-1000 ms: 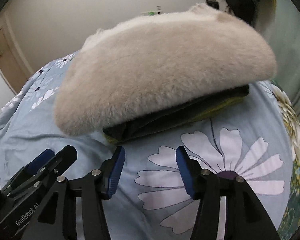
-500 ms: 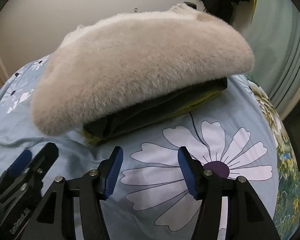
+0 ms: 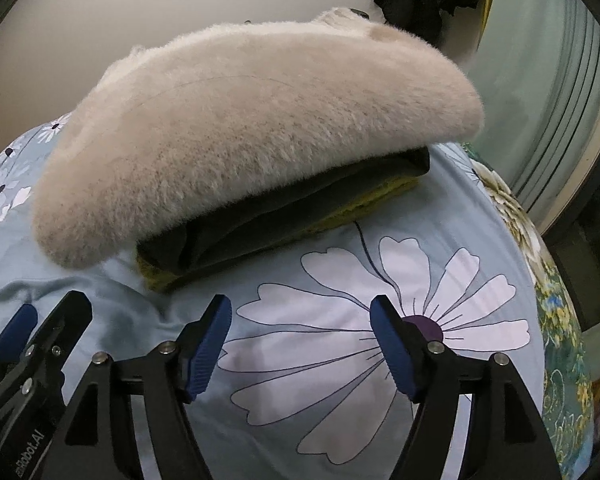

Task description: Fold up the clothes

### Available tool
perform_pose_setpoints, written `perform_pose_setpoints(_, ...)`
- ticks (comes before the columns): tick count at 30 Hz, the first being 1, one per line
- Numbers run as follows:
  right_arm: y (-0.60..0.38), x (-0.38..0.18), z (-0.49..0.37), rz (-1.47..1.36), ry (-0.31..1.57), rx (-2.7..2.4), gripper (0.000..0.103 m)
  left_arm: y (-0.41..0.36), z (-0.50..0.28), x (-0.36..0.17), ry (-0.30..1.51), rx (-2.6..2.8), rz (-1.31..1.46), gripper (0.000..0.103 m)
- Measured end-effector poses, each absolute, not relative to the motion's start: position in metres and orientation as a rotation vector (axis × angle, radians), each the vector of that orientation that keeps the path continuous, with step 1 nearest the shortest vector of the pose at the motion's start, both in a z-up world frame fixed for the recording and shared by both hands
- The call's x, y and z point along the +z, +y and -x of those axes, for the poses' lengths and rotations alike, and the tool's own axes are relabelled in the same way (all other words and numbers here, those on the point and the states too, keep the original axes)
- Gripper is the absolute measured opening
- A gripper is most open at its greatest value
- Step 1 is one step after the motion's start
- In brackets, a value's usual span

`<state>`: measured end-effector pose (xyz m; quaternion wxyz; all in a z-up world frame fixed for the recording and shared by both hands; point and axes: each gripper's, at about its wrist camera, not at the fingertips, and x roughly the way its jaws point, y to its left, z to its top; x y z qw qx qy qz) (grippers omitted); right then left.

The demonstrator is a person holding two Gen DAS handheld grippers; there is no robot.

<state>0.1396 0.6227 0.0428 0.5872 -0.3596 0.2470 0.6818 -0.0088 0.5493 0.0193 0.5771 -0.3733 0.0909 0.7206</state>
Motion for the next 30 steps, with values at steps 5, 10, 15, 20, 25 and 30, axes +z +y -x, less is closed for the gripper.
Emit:
perform_pose_setpoints(5,0.622,0.048,-0.135,0.827,0.538,1.595,0.073,0.547,0.012,0.018,0.186,1.678,0.882,0.090)
perform_pose_setpoints(10,0.625,0.049,-0.133,0.832,0.531,1.596,0.073,0.548,0.011,0.018,0.191,1.678,0.882,0.090)
perform_pose_setpoints(15,0.600,0.041,-0.134,0.849,0.512,1.608,0.076,0.546,0.016,0.018,0.133,1.629,0.894,0.099)
perform_pose_setpoints(20,0.576,0.048,-0.116,0.861,0.353,1.654,0.095,0.544,0.019,0.017,0.089,1.587,0.901,0.103)
perform_pose_setpoints(25,0.574,0.050,-0.115,0.856,0.361,1.665,0.095,0.545,0.016,0.019,0.100,1.601,0.896,0.103)
perform_pose_setpoints(30,0.581,0.041,-0.118,0.856,0.364,1.665,0.096,0.544,0.016,0.019,0.095,1.614,0.896,0.103)
